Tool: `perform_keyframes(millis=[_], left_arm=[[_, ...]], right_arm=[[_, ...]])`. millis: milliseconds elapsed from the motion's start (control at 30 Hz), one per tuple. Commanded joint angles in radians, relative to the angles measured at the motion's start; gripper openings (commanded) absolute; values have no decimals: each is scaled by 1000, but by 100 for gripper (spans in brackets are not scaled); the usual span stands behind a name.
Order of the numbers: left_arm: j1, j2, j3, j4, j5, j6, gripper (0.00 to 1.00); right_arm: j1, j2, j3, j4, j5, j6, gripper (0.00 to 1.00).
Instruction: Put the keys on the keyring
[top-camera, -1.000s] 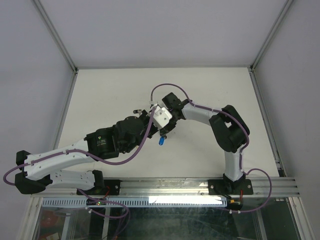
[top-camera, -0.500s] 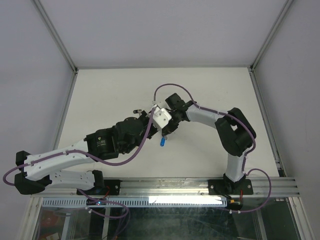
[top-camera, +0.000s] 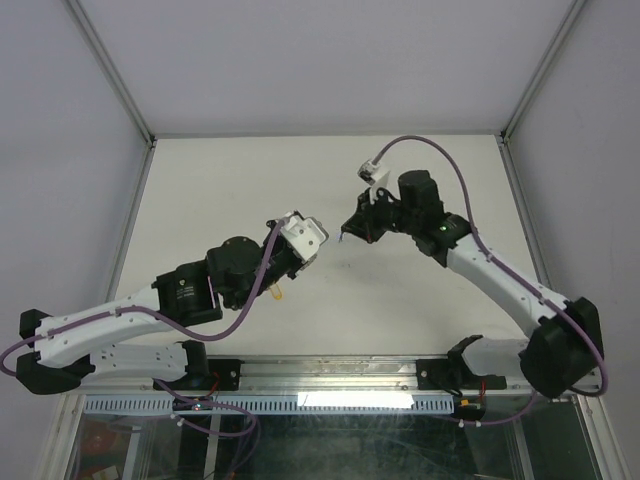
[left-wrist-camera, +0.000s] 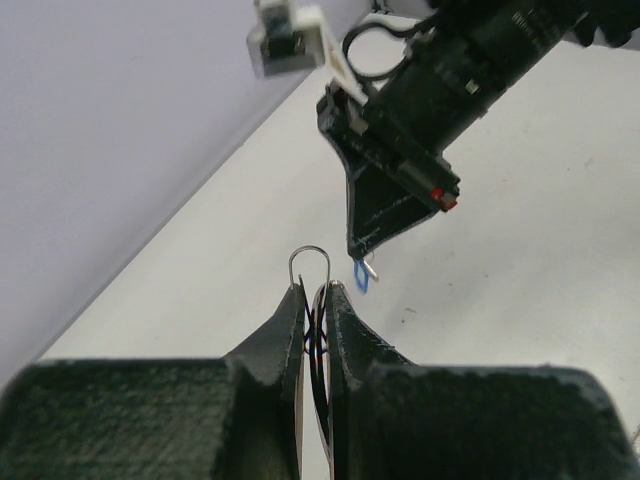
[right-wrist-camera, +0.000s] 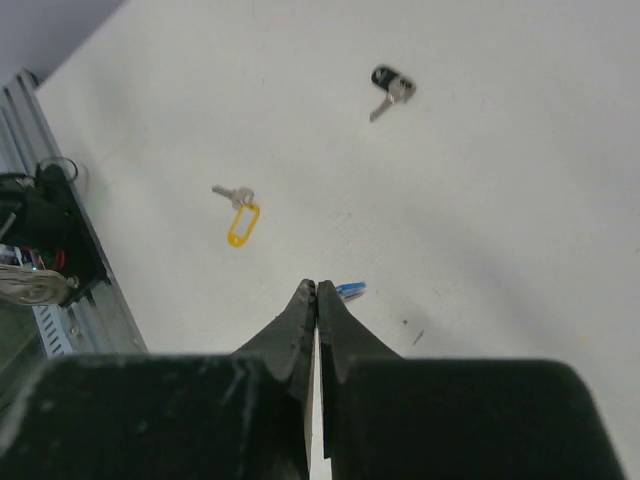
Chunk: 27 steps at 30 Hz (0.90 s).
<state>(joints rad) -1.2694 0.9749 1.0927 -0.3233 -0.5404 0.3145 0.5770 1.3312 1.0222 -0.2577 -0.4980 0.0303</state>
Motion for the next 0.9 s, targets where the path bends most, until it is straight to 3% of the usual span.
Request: perform_keyframes(millis=[0,133,367,567,700,867], left_arm=[[-2,-1,46,73,66,16,0],[-2,8,74,59,116,18,0],[-2,29,127,11,236,48,0],[-3,73,193,-65,347,83,0],[-3,108,234,-120,410,101,0],[-4,135,269,-169,450,121,0]], right_arm=[[-31,-193,-64,249,-54,52,0],[-36,-325,-138,419,-75,52,0],[-37,-442,-119,456,-187,20,0],[-36,-467,11,216,-256,-108,0],[-37,-481,46,153,-292,-150,0],[-37,-434,147,-11,-439,-246,0]])
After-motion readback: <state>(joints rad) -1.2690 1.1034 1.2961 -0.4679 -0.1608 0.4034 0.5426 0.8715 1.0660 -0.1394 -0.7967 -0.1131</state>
